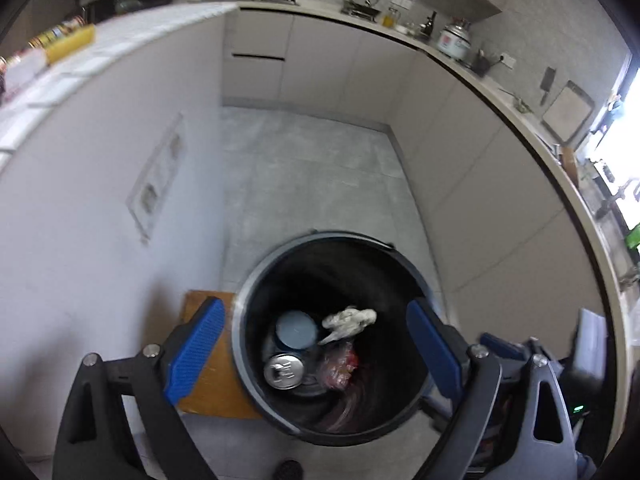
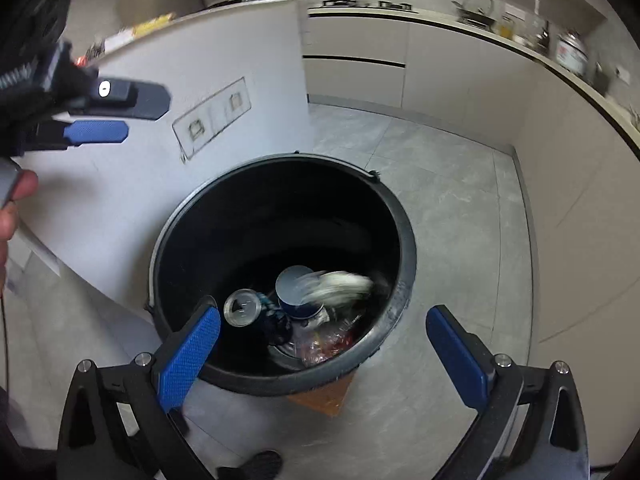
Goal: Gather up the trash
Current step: 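Move both open tools back from the bin to the island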
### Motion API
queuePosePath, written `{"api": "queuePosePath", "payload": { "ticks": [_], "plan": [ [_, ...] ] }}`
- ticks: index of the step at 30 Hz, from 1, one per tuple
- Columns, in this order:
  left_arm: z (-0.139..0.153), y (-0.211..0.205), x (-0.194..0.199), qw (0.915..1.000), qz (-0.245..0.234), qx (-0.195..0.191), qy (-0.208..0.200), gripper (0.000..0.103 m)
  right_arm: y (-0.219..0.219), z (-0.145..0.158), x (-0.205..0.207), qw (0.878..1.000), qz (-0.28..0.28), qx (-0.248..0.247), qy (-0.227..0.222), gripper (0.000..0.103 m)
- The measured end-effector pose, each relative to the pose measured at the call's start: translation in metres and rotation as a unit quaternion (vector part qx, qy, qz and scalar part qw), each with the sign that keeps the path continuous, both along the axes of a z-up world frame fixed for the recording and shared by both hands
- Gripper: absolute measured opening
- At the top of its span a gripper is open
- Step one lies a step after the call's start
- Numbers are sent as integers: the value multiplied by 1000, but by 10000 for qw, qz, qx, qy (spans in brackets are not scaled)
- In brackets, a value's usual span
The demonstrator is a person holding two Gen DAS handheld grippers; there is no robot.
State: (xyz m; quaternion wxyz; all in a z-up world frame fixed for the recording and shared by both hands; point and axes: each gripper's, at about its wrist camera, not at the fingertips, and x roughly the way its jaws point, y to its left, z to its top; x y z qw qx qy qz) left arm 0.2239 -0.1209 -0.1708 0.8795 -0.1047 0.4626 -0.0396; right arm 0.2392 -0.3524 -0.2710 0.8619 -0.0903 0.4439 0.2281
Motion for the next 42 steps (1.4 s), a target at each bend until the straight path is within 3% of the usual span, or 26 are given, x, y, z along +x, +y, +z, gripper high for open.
{"api": "queuePosePath", "payload": {
  "ticks": [5,13,31,42],
  "plan": [
    [18,0,-14,9993,-84,334,-107,93,-5,26,0,9997,-231,15,-39,103],
    [37,9,-20,9984,-45,527,-207,93,7,68,0,9983,-572,48,-115,103],
    [67,29,-45,9976,-51,491,-496,93,33,123,-22,9966,-764,-101,-299,103],
    [91,67,-58,9959,148,535,-712,93,58,159,-26,9956,-779,5,-518,103]
  ]
}}
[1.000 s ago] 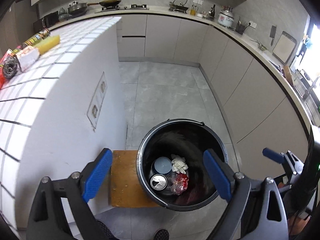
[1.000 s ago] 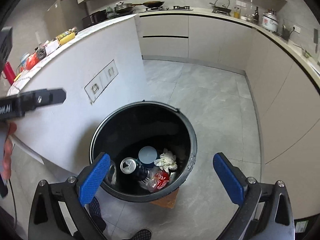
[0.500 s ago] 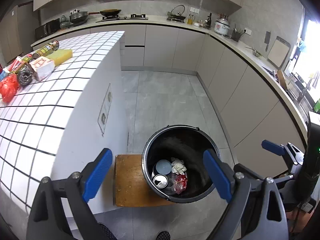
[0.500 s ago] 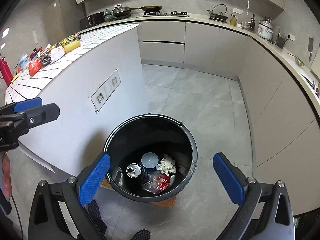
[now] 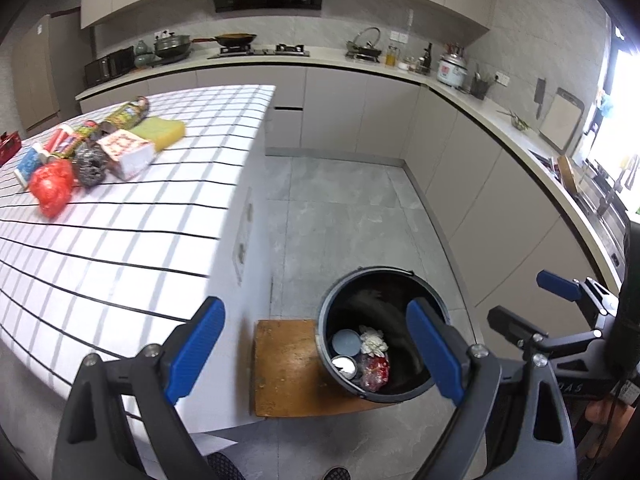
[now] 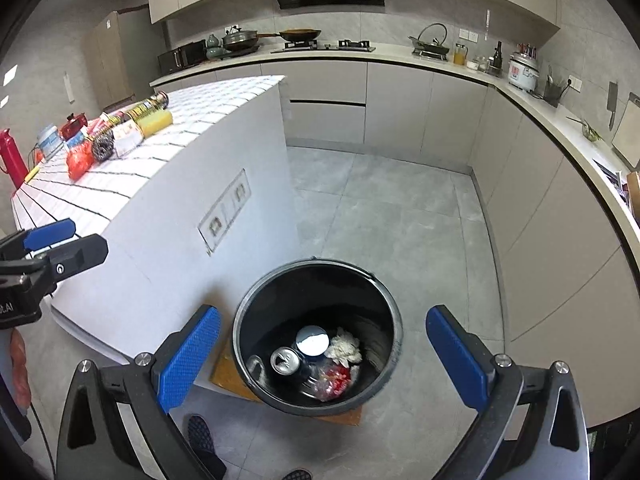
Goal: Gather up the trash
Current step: 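Move both open tools back from the bin to the island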
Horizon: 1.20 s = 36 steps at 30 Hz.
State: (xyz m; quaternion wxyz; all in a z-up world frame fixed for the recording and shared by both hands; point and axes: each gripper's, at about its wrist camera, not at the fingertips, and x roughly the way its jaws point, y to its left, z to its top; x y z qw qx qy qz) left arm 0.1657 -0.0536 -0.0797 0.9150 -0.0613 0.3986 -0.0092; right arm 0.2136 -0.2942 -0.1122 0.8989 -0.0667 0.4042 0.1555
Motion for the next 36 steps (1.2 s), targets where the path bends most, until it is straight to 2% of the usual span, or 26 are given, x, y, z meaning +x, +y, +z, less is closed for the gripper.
{"api": "queuePosePath", "payload": {
  "ticks": [10,18,20,22,25,29,36],
  "plan": [
    [10,89,-15,9983,537,-68,-223,93,72,22,9,9993,333,138,-53,103],
    [14,161,-27,9952,878,-243,-349,93,144,39,12,9963,719,319,-347,103],
    [12,176,-27,9945,970,-210,-337,90,162,40,14,9957,837,307,-251,103],
    [10,191,-25,9939,1041,-210,-305,81,181,42,16,9954,900,228,-219,103],
    [4,214,-23,9926,1147,-326,-245,74,201,41,21,9956,914,138,-126,103],
    [-4,244,-13,9907,1275,-447,-162,72,227,42,27,9934,1105,299,-29,103],
    [-12,282,20,9889,1412,-438,-148,72,276,38,52,9909,1298,358,12,103]
  ]
}}
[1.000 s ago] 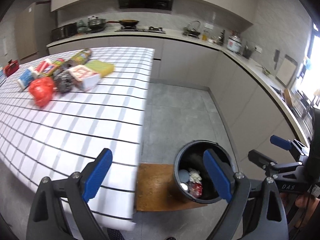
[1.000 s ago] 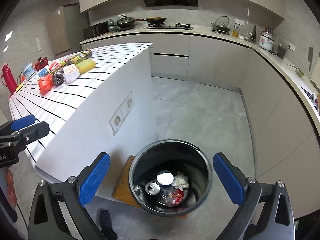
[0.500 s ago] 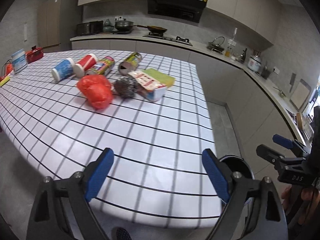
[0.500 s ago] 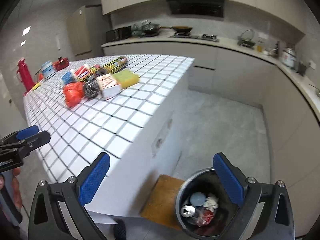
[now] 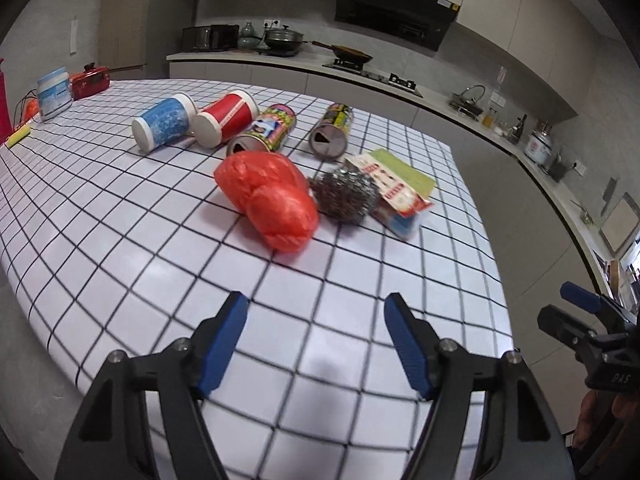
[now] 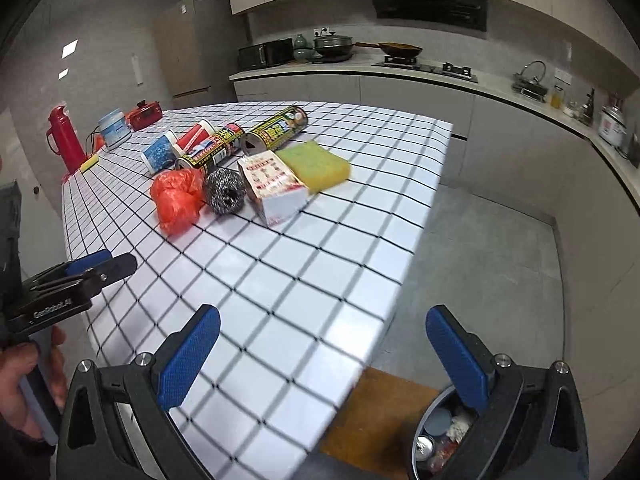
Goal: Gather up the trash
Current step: 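Move both open tools back from the bin to the island, then grasp the red plastic bag with the left tool while the right tool grasps the milk carton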
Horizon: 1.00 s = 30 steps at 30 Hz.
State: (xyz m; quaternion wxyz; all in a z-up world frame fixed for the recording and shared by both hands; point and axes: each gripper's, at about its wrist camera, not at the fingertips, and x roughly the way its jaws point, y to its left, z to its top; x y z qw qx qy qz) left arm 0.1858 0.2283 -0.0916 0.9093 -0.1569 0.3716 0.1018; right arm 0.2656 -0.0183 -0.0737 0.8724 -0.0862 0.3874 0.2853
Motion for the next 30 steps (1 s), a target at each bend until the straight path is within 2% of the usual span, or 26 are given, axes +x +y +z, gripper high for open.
{"api": "queuePosePath", "payload": {
  "ticks": [3,9,15,18,19,20,22,23,26,29,30],
  "plan": [
    [-9,14,21,9999,38,-113,81,66,23,-7,21,10000,89,-6,41,103],
    [-16,27,53,9998,6,-112,138,66,69,-30,67,9990,338,-78,289,95],
    [-27,39,72,9993,48,-206,315,66,98,-46,97,9979,474,-142,406,95],
    [-27,41,75,9993,33,-134,357,66,109,-54,109,9971,574,-156,473,95],
    [-26,42,76,9993,27,-117,364,66,112,-55,112,9969,598,-121,491,93],
    [-26,44,75,9993,23,-110,364,65,115,-57,115,9967,625,-113,513,84],
    [-26,48,74,9993,5,-96,359,55,120,-56,115,9968,653,-186,428,70],
    [-26,51,71,9993,-15,-93,362,53,121,-55,115,9964,705,-162,451,56],
    [-24,57,59,9992,-21,-46,384,52,121,-53,107,9939,896,-73,632,54],
    [-21,63,45,9993,20,-19,370,52,116,-48,92,9917,1129,-14,615,54],
    [-21,65,42,9992,51,11,388,52,114,-45,88,9920,1135,-32,545,61]
  ]
}}
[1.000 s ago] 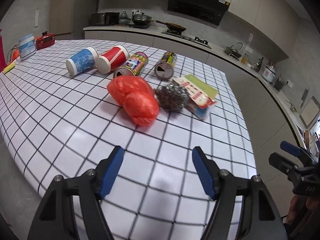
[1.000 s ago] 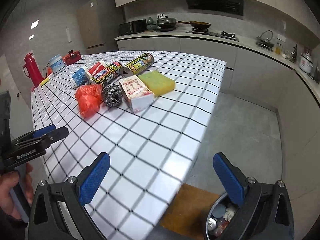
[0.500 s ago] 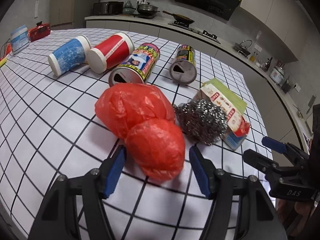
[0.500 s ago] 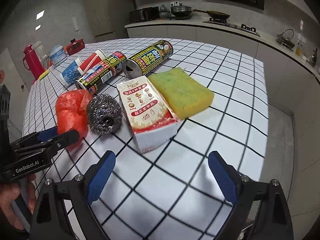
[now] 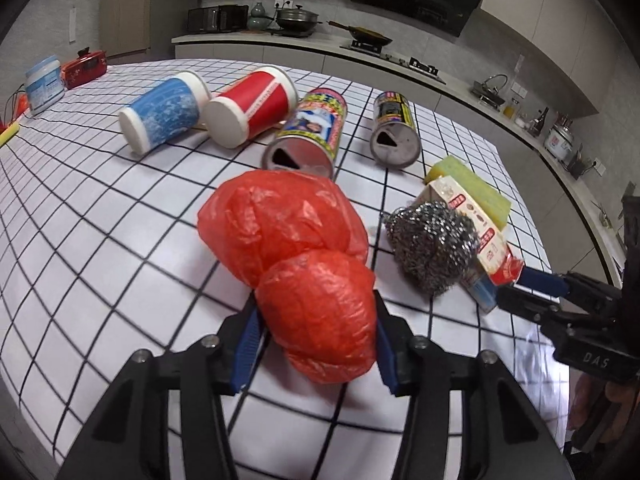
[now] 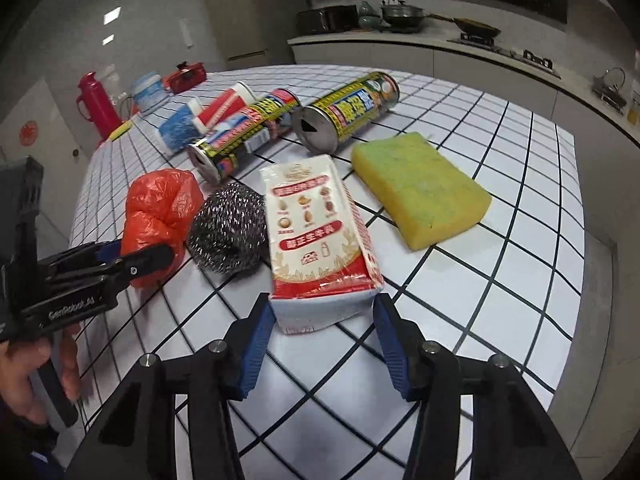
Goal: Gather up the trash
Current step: 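Grasp the red plastic bag with the left tool while the right tool grasps the milk carton, then carry the red bag and milk carton over the black bin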
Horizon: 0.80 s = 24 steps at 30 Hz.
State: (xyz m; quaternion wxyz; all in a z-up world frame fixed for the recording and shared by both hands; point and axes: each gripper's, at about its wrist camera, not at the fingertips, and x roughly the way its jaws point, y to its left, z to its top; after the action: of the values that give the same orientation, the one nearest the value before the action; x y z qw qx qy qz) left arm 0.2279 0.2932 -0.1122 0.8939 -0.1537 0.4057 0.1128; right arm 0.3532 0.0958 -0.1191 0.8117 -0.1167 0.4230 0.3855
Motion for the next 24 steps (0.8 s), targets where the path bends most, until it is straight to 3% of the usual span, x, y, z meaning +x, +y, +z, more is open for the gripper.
{"api": "queuePosePath", "payload": {
  "ticks": [2,3,9,10,11,15,24],
  "plan": [
    [1,3,-2,9999,92,48,0,59,-1,2,0,9998,-98,-43,-162,75],
    [2,2,0,9999,91,54,-16,64,0,1,3,9998,-96,-4,-167,75],
    [0,7,19,9998,138,98,88,64,23,-11,14,9998,20,-128,-122,75],
    [-1,10,20,9998,164,38,80,64,25,-11,13,9998,39,-152,-149,73],
    [-3,13,21,9998,193,16,80,64,28,-11,12,9997,51,-181,-172,62],
    [-4,17,22,9999,82,55,27,43,37,-10,10,9998,53,-162,-135,61],
    [9,11,4,9997,1,116,-219,41,19,2,-2,9993,-281,151,-192,60]
  ]
}}
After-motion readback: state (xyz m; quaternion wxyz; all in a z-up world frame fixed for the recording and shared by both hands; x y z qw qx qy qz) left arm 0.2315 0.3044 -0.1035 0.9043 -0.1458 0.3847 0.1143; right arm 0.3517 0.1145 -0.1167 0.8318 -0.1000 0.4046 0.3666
